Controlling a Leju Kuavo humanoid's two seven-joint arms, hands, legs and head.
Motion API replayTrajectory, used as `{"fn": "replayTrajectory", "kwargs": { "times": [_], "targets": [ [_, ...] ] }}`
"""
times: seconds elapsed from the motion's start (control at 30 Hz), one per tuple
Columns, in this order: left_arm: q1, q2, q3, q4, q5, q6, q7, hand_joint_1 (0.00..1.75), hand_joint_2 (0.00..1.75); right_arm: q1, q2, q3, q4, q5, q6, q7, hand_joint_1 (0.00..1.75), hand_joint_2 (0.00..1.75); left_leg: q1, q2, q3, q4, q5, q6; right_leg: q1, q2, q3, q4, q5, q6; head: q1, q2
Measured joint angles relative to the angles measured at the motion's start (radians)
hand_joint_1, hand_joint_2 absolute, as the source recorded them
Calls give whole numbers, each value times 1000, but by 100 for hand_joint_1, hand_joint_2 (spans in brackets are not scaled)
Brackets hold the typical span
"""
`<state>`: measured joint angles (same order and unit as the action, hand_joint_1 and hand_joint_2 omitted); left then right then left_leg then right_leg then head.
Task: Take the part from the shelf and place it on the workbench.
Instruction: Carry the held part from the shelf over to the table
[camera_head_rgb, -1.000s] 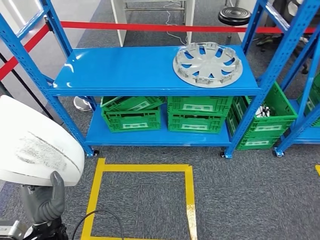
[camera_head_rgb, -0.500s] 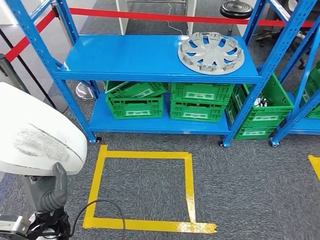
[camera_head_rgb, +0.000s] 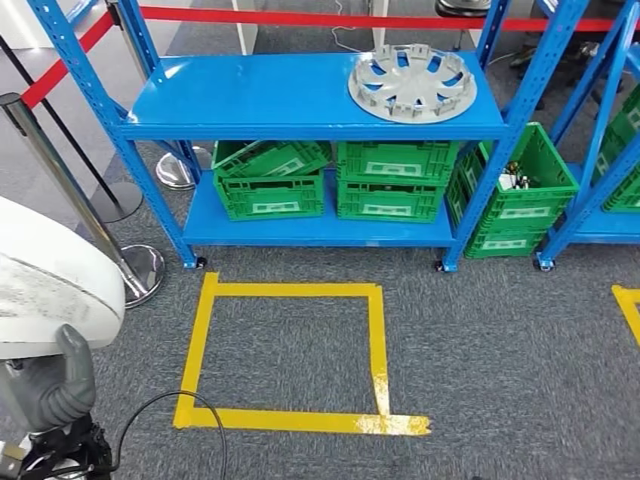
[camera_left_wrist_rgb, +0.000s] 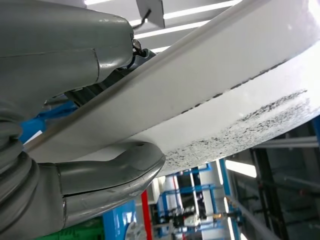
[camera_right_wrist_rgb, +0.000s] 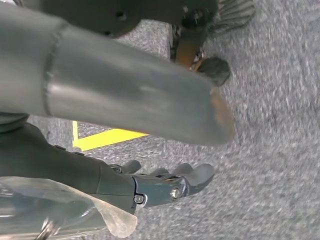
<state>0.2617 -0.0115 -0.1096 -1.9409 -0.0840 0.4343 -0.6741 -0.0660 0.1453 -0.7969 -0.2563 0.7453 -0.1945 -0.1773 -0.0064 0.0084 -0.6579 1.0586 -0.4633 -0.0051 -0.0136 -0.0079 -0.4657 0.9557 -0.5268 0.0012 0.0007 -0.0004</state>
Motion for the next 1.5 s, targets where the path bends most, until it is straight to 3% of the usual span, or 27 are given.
{"fn": "replayTrajectory", "kwargs": {
  "times": [0.07, 0.1, 0.17, 0.23, 0.3, 0.37, 0.43, 0.5, 0.57, 0.6, 0.63, 0.67, 0.7, 0.77, 0.8, 0.87, 0.93, 0.97, 1.03, 1.1, 1.13, 1.17, 1.2, 1.27, 1.33, 1.43, 1.5],
  "targets": [
    [3, -1, 9, -5, 0, 0, 11, 175, 175, -2, 0, -2, 0, -7, -1, 1, 0, 0, 6, -1, -23, 127, -98, -9, 1, -3, -25, 5, 20, -8, -4, 0],
    [7, -1, 12, -6, 0, -1, 17, 175, 175, -2, 0, -5, 0, -11, -1, -1, 0, 0, 9, -1, -28, 185, -123, -12, 1, -4, -41, 9, 30, -8, -5, 0],
    [14, -2, 14, -7, 0, -3, 21, 175, 175, 1, 0, -14, 1, -21, 0, -9, 0, 0, 15, -1, -3, 220, -105, -16, 1, -5, -76, 21, 47, -5, -6, 0],
    [14, -4, 15, -10, 3, -14, 21, 175, 175, 5, 0, -24, 1, -32, 4, -23, 0, 0, 20, -2, 79, 120, -56, -17, -1, -6, -108, 38, 60, 1, -6, 0],
    [1, -7, 15, -10, 11, -34, 19, 175, 175, 5, -1, -37, 0, -47, 11, -39, 0, 0, 19, -6, 165, -14, -57, -13, 1, -6, -131, 51, 72, 11, -6, 0],
    [-20, -10, 15, -9, 15, -53, 15, 175, 175, 3, -2, -51, 0, -62, 18, -52, 0, 0, 14, -10, 190, -67, -71, -4, 2, -5, -141, 52, 90, 23, -6, 0],
    [-47, -16, 14, -6, 14, -60, 12, 175, 175, 2, -5, -68, 0, -78, 26, -64, 0, 0, 14, -8, 176, -72, -59, 11, 0, -4, -150, 51, 96, 36, -5, 0],
    [-75, -25, 14, 0, 7, -56, 5, 175, 175, 2, -9, -83, -1, -87, 33, -79, 0, 0, 16, -5, 156, -78, -39, 30, -2, 0, -176, 97, 44, 43, -2, 0],
    [-95, -34, 14, 9, -2, -51, -1, 175, 175, 1, -10, -93, -1, -89, 36, -91, 0, 0, 13, -3, 131, -77, -17, 39, -3, 4, -217, 217, -47, 47, 3, 0],
    [-101, -37, 14, 14, -5, -51, -3, 175, 175, 1, -11, -97, -1, -89, 36, -95, 0, 0, 10, -3, 118, -76, -7, 40, -2, 4, -234, 282, -74, 48, 4, 0],
    [-106, -39, 14, 18, -6, -51, -4, 175, 175, 1, -12, -99, -1, -88, 35, -101, 0, 0, 8, -2, 105, -75, 4, 41, -2, 5, -240, 325, -78, 47, 4, 0],
    [-108, -41, 14, 22, -8, -51, -5, 175, 175, 1, -13, -101, -1, -88, 35, -110, 0, 0, 5, -2, 93, -74, 13, 41, -1, 5, -229, 336, -61, 45, 4, 0],
    [-110, -42, 14, 26, -10, -51, -6, 175, 175, 1, -15, -102, -1, -87, 34, -123, 0, 0, 2, -2, 82, -73, 21, 40, 0, 5, -197, 306, -31, 40, 4, 0],
    [-110, -42, 14, 30, -19, -48, -10, 175, 175, 0, -17, -105, -4, -82, 28, -146, 0, 0, -3, -2, 68, -70, 34, 37, 6, 5, -86, 161, 4, 26, 4, 0],
    [-110, -42, 13, 32, -23, -46, -12, 175, 175, -1, -18, -107, -6, -81, 19, -154, 0, 0, -6, -1, 63, -69, 40, 33, 8, 4, -35, 88, 2, 20, 3, 0],
    [-109, -42, 13, 32, -28, -41, -15, 175, 175, -1, -19, -114, -8, -85, -6, -163, 0, 0, -7, 0, 60, -67, 51, 23, 12, 4, 7, 15, -16, 14, 2, 0],
    [-106, -42, 13, 32, -31, -37, -17, 175, 175, 4, -17, -122, -8, -91, -26, -168, 0, 0, -5, -1, 58, -65, 56, 12, 11, 3, -2, 8, -10, 6, 3, 0],
    [-105, -42, 13, 32, -31, -37, -18, 175, 175, 7, -16, -125, -9, -92, -34, -170, 0, 0, -4, -2, 53, -52, 43, 6, 9, 1, -5, 6, -5, 0, 2, 0],
    [-102, -41, 13, 32, -31, -36, -19, 175, 175, 9, -13, -130, -10, -93, -39, -172, 0, 0, 0, -4, 25, 31, -26, -7, 5, -3, -15, 4, 8, -11, -2, 0],
    [-97, -41, 13, 32, -31, -36, -19, 175, 175, 11, -13, -136, -11, -93, -40, -174, 0, 0, 5, -4, -12, 162, -106, -17, 6, -4, -27, 5, 17, -15, -4, 0],
    [-94, -41, 13, 32, -31, -36, -19, 175, 175, 12, -13, -139, -11, -94, -39, -174, 0, 0, 7, -4, -19, 205, -123, -20, 6, -4, -31, 7, 22, -14, -4, 0],
    [-93, -41, 13, 32, -31, -36, -19, 175, 175, 13, -12, -142, -11, -95, -39, -173, 0, 0, 9, -4, -10, 212, -119, -21, 6, -4, -36, 11, 26, -13, -4, 0],
    [-92, -41, 13, 32, -31, -36, -17, 175, 175, 13, -11, -144, -11, -98, -38, -168, 0, 0, 10, -4, 16, 180, -97, -20, 6, -4, -40, 15, 29, -12, -4, 0],
    [-88, -41, 13, 31, -31, -36, -11, 175, 175, 13, -6, -150, -10, -103, -32, -148, 0, 0, 10, -5, 96, 50, -41, -13, 6, -4, -50, 24, 31, -9, -4, 0],
    [-78, -41, 13, 28, -31, -36, -3, 175, 175, 12, 0, -158, -10, -106, -21, -127, 0, 0, 6, -5, 143, -41, -20, -2, 8, -4, -59, 31, 35, -2, -3, 0],
    [-60, -40, 13, 21, -43, -36, 3, 175, 175, 13, 12, -168, -9, -106, -4, -106, 0, 0, 6, -4, 142, -68, -24, 14, 10, -4, -71, 34, 42, 15, -3, 0],
    [-50, -39, 12, 16, -52, -35, 7, 175, 175, 13, 20, -172, -7, -107, 6, -100, 0, 0, 11, -2, 139, -79, -16, 27, 10, -1, -93, 67, 15, 24, 0, 0]
  ]
}}
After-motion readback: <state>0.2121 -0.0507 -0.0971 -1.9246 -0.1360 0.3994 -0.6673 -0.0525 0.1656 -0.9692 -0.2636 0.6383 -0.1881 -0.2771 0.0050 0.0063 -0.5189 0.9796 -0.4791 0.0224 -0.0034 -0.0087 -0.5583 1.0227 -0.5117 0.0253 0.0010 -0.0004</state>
